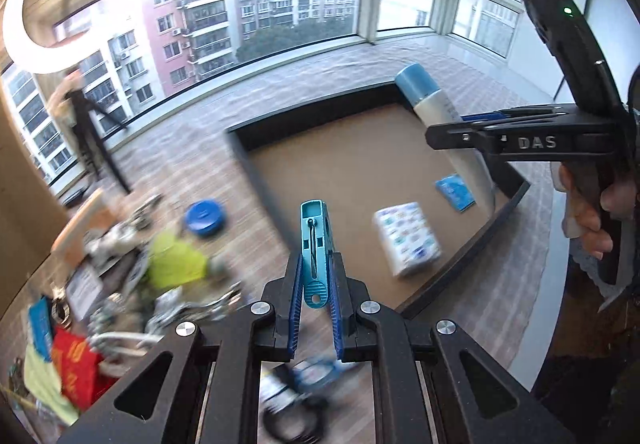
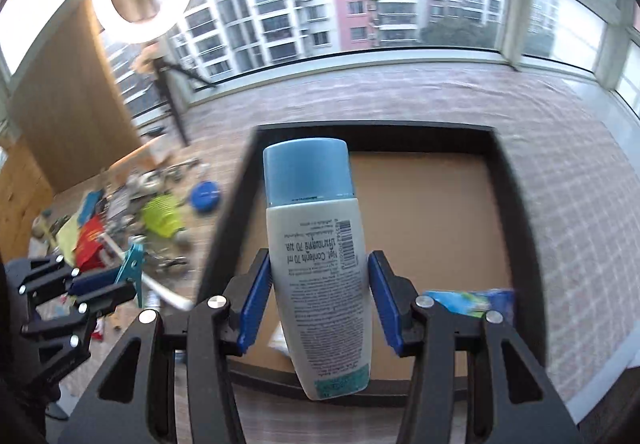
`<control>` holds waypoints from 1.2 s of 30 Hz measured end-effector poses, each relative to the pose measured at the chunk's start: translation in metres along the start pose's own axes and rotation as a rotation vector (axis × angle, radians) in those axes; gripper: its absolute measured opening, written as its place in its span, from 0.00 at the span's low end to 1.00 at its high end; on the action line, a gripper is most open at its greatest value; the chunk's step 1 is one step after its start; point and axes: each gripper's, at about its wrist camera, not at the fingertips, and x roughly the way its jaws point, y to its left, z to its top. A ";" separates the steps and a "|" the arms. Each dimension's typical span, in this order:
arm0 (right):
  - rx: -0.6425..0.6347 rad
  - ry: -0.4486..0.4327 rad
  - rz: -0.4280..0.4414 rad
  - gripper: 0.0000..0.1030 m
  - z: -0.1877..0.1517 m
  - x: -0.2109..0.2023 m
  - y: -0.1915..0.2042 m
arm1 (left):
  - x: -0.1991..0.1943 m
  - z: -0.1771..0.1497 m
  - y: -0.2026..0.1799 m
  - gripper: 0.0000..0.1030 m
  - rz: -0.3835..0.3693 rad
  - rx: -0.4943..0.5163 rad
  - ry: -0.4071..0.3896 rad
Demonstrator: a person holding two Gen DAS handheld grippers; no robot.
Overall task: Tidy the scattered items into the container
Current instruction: 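Grasp blue clothespin with left tool while right tool carries sunscreen bottle to tray, then return both tools to the table items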
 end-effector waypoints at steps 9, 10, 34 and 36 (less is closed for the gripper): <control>0.068 -0.033 -0.076 0.57 -0.003 -0.001 -0.051 | 0.023 0.035 -0.064 0.68 0.079 0.075 -0.009; 0.067 -0.040 -0.061 0.57 -0.003 -0.002 -0.049 | 0.022 0.034 -0.064 0.68 0.083 0.075 -0.011; -0.650 0.150 0.413 0.41 -0.008 0.071 0.267 | -0.084 -0.221 0.190 0.67 0.478 -0.576 0.304; -0.716 0.193 0.424 0.41 -0.016 0.084 0.291 | -0.082 -0.238 0.197 0.67 0.446 -0.619 0.327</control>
